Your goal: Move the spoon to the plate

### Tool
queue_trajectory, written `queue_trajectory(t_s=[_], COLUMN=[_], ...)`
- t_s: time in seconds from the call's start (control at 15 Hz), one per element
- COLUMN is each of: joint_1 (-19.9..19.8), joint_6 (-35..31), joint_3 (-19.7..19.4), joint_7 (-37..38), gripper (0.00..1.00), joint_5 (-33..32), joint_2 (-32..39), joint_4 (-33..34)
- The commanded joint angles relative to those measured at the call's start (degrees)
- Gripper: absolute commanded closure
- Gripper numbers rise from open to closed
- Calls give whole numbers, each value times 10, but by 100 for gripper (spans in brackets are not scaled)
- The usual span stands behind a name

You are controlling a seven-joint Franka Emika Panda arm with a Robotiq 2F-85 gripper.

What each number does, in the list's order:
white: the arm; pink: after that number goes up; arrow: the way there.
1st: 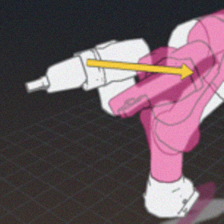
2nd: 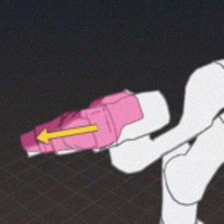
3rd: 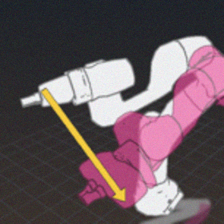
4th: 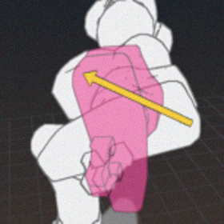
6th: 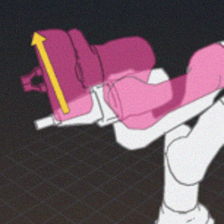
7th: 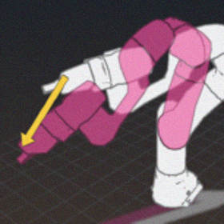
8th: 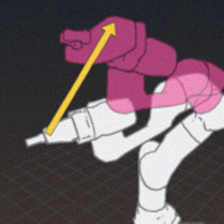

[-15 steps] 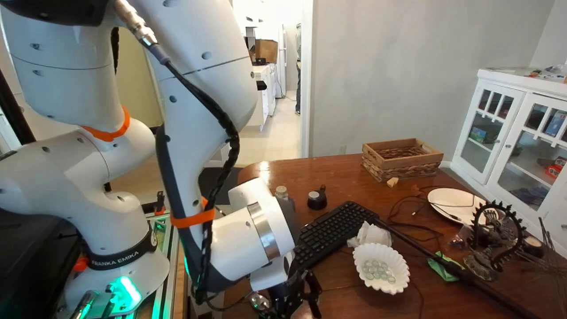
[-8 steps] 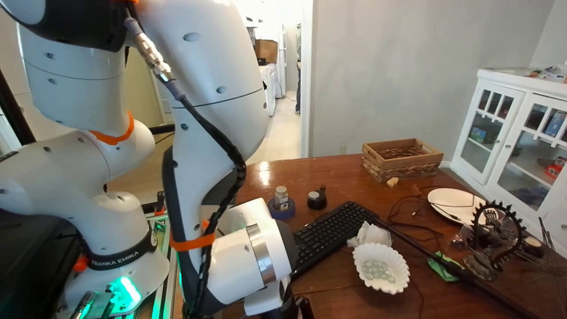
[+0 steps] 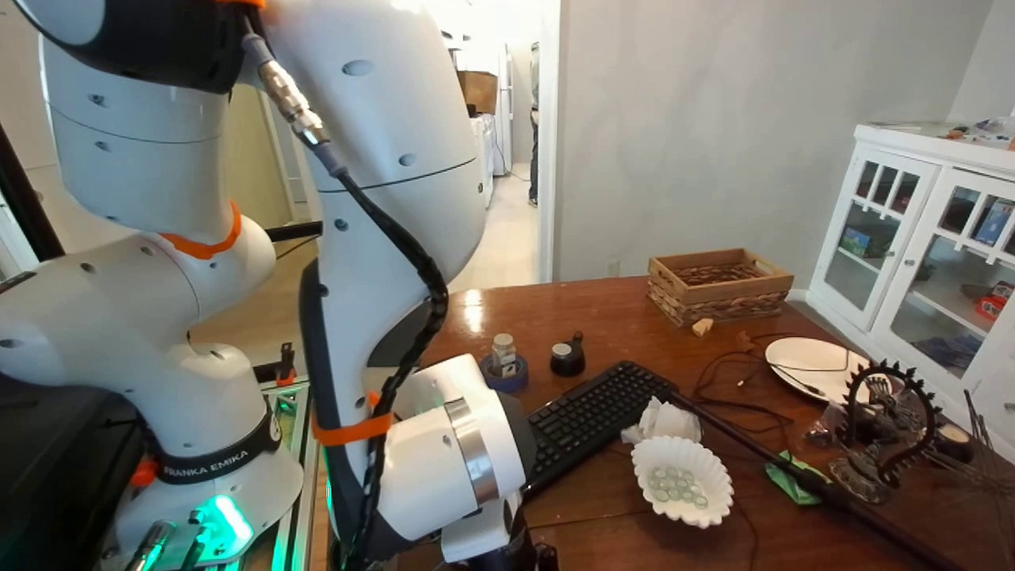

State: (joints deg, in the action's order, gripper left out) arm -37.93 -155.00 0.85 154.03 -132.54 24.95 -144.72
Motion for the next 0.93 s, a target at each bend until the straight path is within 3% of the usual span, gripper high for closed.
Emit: queue_trajectory(t_s=[0.0, 0.4, 0.87], joint_1=[15, -3, -16], joint_6=[5, -77, -161], joint_3=[-5, -21, -33], joint_7=[18, 33, 9], gripper=[95, 94, 94], joint_5=[-12, 44, 161], joint_2=[19, -35, -72], joint_4=[11, -5, -6])
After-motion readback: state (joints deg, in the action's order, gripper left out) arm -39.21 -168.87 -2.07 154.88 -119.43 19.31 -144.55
